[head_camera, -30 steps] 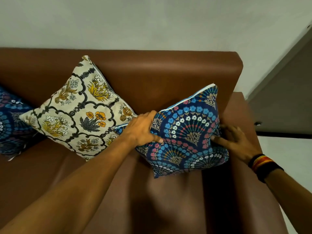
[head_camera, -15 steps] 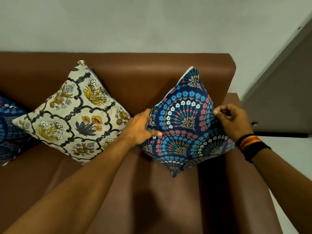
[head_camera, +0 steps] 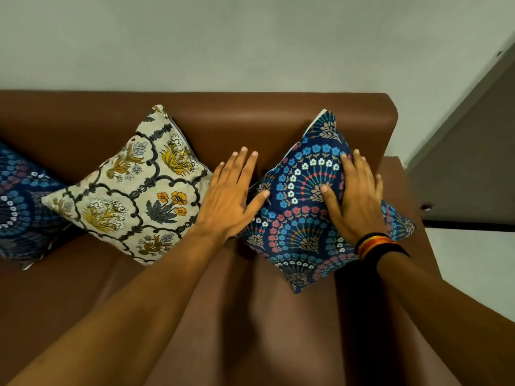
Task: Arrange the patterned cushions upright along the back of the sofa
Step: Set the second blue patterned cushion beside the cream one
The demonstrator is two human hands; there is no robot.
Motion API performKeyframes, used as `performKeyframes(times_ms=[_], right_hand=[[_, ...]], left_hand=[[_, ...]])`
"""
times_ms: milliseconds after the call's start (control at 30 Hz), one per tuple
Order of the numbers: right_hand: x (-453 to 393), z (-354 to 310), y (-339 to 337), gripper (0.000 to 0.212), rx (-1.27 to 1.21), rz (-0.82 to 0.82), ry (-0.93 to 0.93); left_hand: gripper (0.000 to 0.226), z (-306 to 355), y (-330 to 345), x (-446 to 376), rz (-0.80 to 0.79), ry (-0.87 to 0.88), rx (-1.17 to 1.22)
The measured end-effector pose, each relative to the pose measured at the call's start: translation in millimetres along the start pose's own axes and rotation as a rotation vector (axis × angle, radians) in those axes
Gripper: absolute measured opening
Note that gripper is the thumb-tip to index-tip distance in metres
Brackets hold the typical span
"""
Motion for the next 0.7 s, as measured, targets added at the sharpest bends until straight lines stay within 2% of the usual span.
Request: performKeyframes(times_ms=[100, 167, 267, 333, 400, 567, 633, 700], right_hand=[[-3.7, 3.6, -2.3, 0.09, -0.123, -0.011, 0.084], [-7.2, 19.1, -2.8, 0.109, -0.206, -0.033, 0.211], [-7.9, 49.4, -2.1, 0.124, -0.371, -0.227, 0.426], [-9.4, 59.0, -1.4, 0.124, -0.441, -0.379, 0.452], [-14.7, 58.9, -0.7, 0.119, -0.482, -0.437, 0.434], [-20.4, 52.5, -2.5, 0.102, -0.538, -0.371, 0.358], [-20.7, 50.7, -7.9, 0.094, -0.563, -0.338, 0.339], [-21.5, 50.4, -10.8, 0.094, -0.582, -0.322, 0.335]], left_hand=[[0.091, -11.5, 1.0, 11.9, -0.135, -0.107, 0.073], [0.106, -21.6, 8.8, 15.9, -0.27, -0.194, 0.141], [0.136, -30.6, 33.1, 14.3, -0.463, -0.245, 0.137], [0.149, -30.9, 49.4, 8.9, -0.547, -0.254, 0.116], [0.149, -28.3, 60.5, 2.5, -0.544, -0.257, 0.109], [0.105, -17.2, 61.3, -0.6, -0.386, -0.228, 0.08], [0.102, -16.9, 55.6, 1.0, -0.333, -0.207, 0.074], [0.107, -16.2, 48.3, -0.5, -0.294, -0.169, 0.052]])
Point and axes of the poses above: each hand's wrist, its own x-axis away from the middle knuckle, its own y-axis out of the palm, z = x × y, the point moved 4 cm from there along -x, towards the middle knuckle, and after that the axes turned 1 degree about z, right-handed, at the moved point
